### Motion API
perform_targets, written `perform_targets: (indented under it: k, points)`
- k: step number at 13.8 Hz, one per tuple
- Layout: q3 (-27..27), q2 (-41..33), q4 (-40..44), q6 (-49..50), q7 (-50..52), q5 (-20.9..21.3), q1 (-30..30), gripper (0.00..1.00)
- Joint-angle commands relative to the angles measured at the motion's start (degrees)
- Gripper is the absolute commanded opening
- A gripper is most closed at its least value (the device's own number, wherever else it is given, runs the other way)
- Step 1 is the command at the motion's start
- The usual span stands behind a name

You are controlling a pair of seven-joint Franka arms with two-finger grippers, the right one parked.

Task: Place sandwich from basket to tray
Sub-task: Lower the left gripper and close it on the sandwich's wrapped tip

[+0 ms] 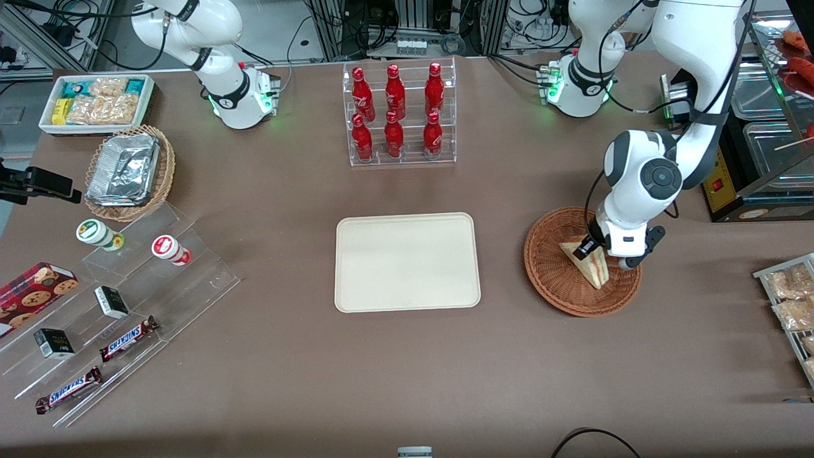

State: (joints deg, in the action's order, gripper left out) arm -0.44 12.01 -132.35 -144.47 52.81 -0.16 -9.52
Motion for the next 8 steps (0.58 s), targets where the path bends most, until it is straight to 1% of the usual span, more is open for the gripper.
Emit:
perform_targets:
  k: [1,3,4,6,8]
  points:
    - [0.4,0.4,0.4,-0.1,-0.2,0.8,-0.8,0.00]
    - [0.4,-0.4,0.7,1.0,-3.3,0.8,-0.8,0.00]
    - [0.4,-1.6,1.3,3.4,-5.3,0.8,-0.8,0.00]
    - [0.3,-2.2,7.0,10.9,-6.7,0.7,-0.8,0.00]
    - [-1.0,-0.9,14.9,21.7,-6.9,0.7,-1.3,0.00]
